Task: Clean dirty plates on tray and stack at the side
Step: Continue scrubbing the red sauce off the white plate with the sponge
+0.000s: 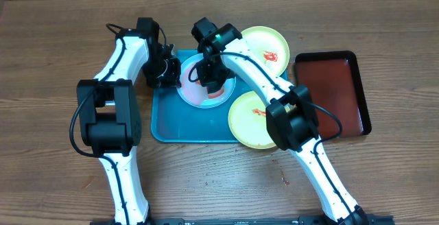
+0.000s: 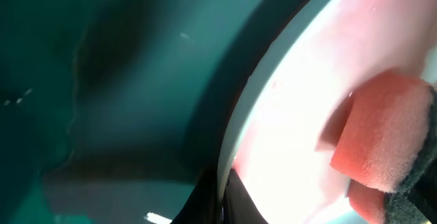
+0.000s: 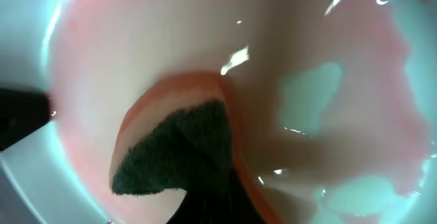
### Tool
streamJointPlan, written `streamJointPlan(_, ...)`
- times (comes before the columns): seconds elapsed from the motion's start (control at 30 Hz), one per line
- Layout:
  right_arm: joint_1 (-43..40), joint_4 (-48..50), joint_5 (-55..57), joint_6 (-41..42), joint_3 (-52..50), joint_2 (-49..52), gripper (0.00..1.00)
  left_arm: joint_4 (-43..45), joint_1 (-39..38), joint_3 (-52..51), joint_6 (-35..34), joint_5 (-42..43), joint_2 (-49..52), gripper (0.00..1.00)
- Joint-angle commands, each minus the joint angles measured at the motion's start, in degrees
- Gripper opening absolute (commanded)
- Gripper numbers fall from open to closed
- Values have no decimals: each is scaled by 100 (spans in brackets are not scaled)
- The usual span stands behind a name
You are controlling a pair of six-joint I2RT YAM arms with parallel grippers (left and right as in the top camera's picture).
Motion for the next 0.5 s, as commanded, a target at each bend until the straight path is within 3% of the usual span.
streamJointPlan(0.0, 271, -186, -393, -179, -122, 208, 4, -238, 240, -146, 214, -256, -11, 4)
streamJointPlan(0.23, 203, -656, 1554, 304, -87, 197, 4, -448, 479, -146, 402, -251, -11, 4)
streamJointPlan(0.47, -28, -225, 2835, 116, 31, 197, 4, -535, 426, -146, 442, -249, -11, 4)
